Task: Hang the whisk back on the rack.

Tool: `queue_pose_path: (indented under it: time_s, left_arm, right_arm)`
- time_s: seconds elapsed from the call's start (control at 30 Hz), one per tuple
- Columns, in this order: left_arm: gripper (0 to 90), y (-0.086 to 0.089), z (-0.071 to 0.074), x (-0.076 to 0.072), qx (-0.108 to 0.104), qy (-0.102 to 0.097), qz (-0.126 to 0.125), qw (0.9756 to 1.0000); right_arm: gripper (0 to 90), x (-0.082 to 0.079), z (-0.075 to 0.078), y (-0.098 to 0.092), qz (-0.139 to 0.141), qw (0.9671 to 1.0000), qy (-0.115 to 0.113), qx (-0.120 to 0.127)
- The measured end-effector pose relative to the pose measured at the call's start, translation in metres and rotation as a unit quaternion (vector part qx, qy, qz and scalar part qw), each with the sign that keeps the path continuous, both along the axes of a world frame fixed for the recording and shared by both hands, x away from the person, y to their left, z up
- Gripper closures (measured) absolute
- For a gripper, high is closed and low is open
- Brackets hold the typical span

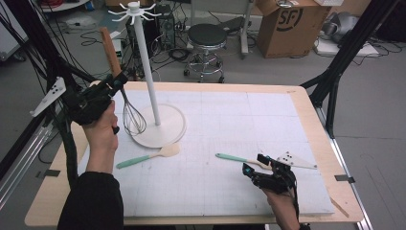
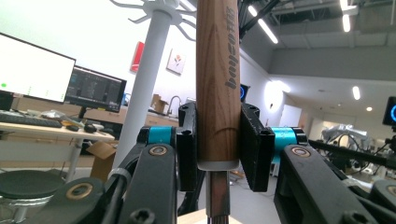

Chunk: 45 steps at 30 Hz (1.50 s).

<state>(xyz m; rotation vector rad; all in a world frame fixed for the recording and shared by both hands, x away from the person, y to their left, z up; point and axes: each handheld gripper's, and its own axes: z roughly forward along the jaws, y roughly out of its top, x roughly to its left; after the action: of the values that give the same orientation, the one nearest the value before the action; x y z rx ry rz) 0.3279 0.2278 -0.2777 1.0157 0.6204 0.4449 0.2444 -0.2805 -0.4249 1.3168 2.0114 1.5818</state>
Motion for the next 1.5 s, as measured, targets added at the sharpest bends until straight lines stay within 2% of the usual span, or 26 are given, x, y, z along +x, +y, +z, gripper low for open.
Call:
queue_pose_path:
  time_s: [0.13,0.3,0.47,0.67,0.8,1.0,1.07,1.17,1.5]
  left_arm:
    - [70.8,-0.003,0.004,0.007,-0.013,-0.002,-0.002,0.9999]
    - [70.8,-0.008,0.008,0.012,-0.012,-0.001,-0.004,0.9999]
    - [70.8,-0.018,0.011,0.016,0.002,0.002,-0.007,1.0000]
    - [70.8,-0.027,0.009,0.022,0.004,0.008,-0.012,0.9999]
    - [70.8,-0.033,0.009,0.025,0.005,0.003,-0.014,0.9999]
    - [70.8,-0.038,0.014,0.027,0.024,0.009,0.012,0.9996]
    - [70.8,-0.040,0.014,0.027,0.035,0.016,0.028,0.9989]
    - [70.8,-0.041,0.014,0.028,0.043,0.021,0.038,0.9981]
    - [70.7,-0.038,0.010,0.037,0.028,0.032,0.040,0.9983]
  right_arm:
    - [20.2,0.000,0.000,-0.001,0.000,1.0000,-0.003,0.004]
    - [20.2,0.000,0.001,-0.002,0.002,1.0000,-0.001,0.005]
    - [20.2,0.000,0.001,-0.003,0.002,1.0000,-0.004,0.008]
    - [20.2,0.000,0.002,-0.004,0.000,0.9999,-0.005,0.010]
    - [20.2,0.000,0.002,-0.004,-0.001,0.9999,-0.003,0.012]
    - [20.2,0.000,0.002,-0.005,-0.001,0.9999,-0.003,0.016]
    - [20.2,0.000,0.002,-0.006,-0.001,0.9999,-0.004,0.017]
    - [20.2,0.000,0.003,-0.006,0.000,0.9998,-0.004,0.020]
    - [20.2,0.000,0.003,-0.006,0.001,0.9998,-0.005,0.021]
